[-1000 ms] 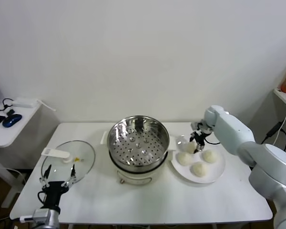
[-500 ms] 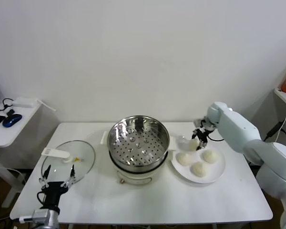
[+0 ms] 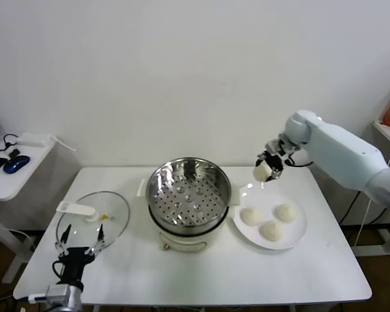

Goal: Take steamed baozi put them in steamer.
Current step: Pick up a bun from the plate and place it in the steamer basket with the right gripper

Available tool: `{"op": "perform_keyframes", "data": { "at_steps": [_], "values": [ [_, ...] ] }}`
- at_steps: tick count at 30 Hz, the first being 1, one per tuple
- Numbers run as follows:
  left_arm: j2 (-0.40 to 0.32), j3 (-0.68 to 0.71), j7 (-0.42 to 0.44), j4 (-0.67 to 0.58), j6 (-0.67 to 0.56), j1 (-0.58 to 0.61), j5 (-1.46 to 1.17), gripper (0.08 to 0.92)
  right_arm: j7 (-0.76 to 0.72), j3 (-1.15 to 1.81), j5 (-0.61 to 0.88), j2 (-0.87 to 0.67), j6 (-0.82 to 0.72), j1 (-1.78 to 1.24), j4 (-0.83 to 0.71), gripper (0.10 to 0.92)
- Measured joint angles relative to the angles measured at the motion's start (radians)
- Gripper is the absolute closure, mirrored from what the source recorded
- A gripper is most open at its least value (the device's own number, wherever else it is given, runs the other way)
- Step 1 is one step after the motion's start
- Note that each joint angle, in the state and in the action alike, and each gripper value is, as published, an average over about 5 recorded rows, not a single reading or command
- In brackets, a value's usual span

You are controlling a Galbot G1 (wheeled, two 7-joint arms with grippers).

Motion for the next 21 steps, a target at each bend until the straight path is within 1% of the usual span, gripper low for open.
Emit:
{"op": "perform_keyframes", "data": {
  "at_steps": [5,10,16,21],
  "values": [
    [0.000,0.007,0.002,-0.006,0.008,-0.006,0.008,0.177,-0.005,-0.040,-0.005,0.008,0.033,0.070,0.100,0.355],
    [0.005,0.019,0.008,-0.009,0.008,-0.008,0.022,0.177,-0.006,-0.056,-0.034,0.051,0.073,0.104,0.153,0.348],
    [0.015,0.021,0.010,-0.011,0.007,-0.010,0.030,0.177,-0.006,-0.061,-0.095,0.143,0.127,0.115,0.172,0.332],
    [0.022,0.018,0.011,-0.011,0.010,-0.010,0.031,0.177,-0.003,-0.052,-0.166,0.233,0.181,0.094,0.154,0.330]
  ]
}}
